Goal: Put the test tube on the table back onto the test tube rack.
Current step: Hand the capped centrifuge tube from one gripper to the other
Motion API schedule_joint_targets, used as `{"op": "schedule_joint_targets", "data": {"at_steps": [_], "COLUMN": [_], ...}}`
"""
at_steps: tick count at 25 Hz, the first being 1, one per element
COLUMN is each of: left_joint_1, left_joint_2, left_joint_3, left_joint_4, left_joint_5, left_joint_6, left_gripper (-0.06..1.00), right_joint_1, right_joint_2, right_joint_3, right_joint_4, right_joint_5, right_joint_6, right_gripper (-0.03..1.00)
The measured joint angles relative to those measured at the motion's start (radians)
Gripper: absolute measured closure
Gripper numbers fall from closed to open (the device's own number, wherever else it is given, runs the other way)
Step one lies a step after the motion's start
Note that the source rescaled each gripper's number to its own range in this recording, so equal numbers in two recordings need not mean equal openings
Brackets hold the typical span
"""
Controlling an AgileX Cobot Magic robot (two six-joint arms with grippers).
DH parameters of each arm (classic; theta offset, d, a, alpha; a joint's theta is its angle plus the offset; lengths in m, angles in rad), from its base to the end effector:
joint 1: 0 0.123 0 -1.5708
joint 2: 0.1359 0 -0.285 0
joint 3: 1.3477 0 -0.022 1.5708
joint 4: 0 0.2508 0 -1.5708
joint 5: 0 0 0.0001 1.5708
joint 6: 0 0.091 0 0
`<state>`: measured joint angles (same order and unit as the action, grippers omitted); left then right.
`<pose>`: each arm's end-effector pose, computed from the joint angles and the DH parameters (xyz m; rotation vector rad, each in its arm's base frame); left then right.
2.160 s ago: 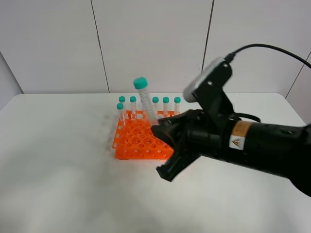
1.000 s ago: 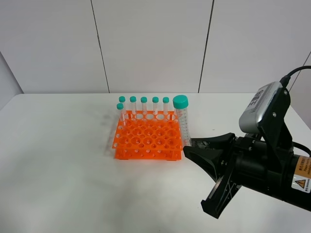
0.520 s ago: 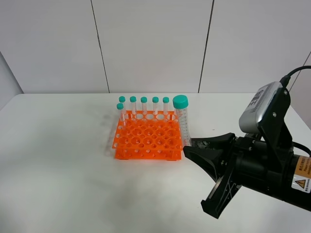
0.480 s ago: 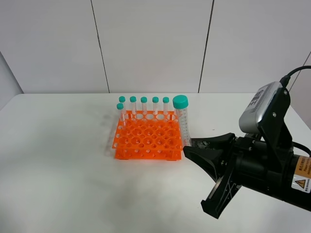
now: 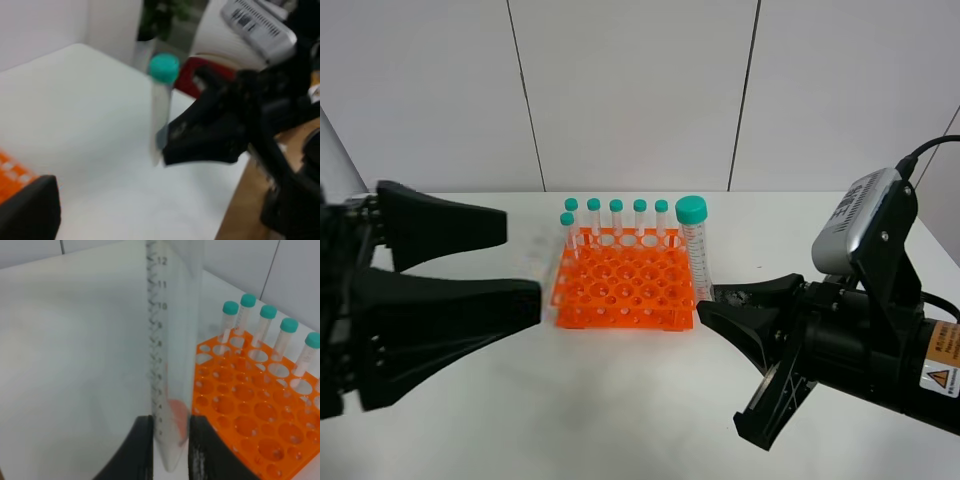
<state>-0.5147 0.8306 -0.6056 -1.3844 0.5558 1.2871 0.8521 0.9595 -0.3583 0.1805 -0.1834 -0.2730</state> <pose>0.1202 -0.1223 0.3254 0.7974 1.7027 -0.8993 0.1238 0.1370 0.2424 -0.8620 1.7305 0.4789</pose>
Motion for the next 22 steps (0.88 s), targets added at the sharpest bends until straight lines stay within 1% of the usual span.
{"op": "schedule_joint_targets", "data": {"at_steps": [2,4,5,6,9,11,15,18,19,22], "left_joint_1": [0.000,0.000,0.000,0.000,0.000,0.000,-0.014,-0.055,-0.092,-0.133], "left_joint_2": [0.070,0.139,0.139,0.166,0.251,0.299,0.382,0.431,0.465,0.505], "left_joint_3": [-0.028,-0.058,-0.058,-0.068,-0.104,-0.126,-0.176,-0.214,-0.237,-0.252], "left_joint_4": [-0.100,-0.187,-0.187,-0.219,-0.280,-0.299,-0.323,-0.324,-0.324,-0.325], "left_joint_5": [0.034,0.066,0.066,0.083,0.118,0.121,0.121,0.113,0.099,0.065], "left_joint_6": [0.110,0.188,0.188,0.218,0.283,0.319,0.344,0.365,0.371,0.380], "left_gripper": [-0.01,-0.01,-0.01,-0.01,-0.01,0.00,0.00,0.00,0.00,0.00], "right_joint_1": [0.000,0.000,0.000,0.000,0.000,0.000,0.000,0.000,0.000,0.000], "right_joint_2": [0.000,0.000,0.000,0.000,0.000,0.000,0.000,0.000,0.000,0.000], "right_joint_3": [0.000,0.000,0.000,0.000,0.000,0.000,0.000,0.000,0.000,0.000], "right_joint_4": [0.000,0.000,0.000,0.000,0.000,0.000,0.000,0.000,0.000,0.000], "right_joint_5": [0.000,0.000,0.000,0.000,0.000,0.000,0.000,0.000,0.000,-0.001], "right_joint_6": [0.000,0.000,0.000,0.000,0.000,0.000,0.000,0.000,0.000,0.000], "right_gripper": [0.75,0.75,0.75,0.75,0.75,0.75,0.75,0.75,0.75,0.75]}}
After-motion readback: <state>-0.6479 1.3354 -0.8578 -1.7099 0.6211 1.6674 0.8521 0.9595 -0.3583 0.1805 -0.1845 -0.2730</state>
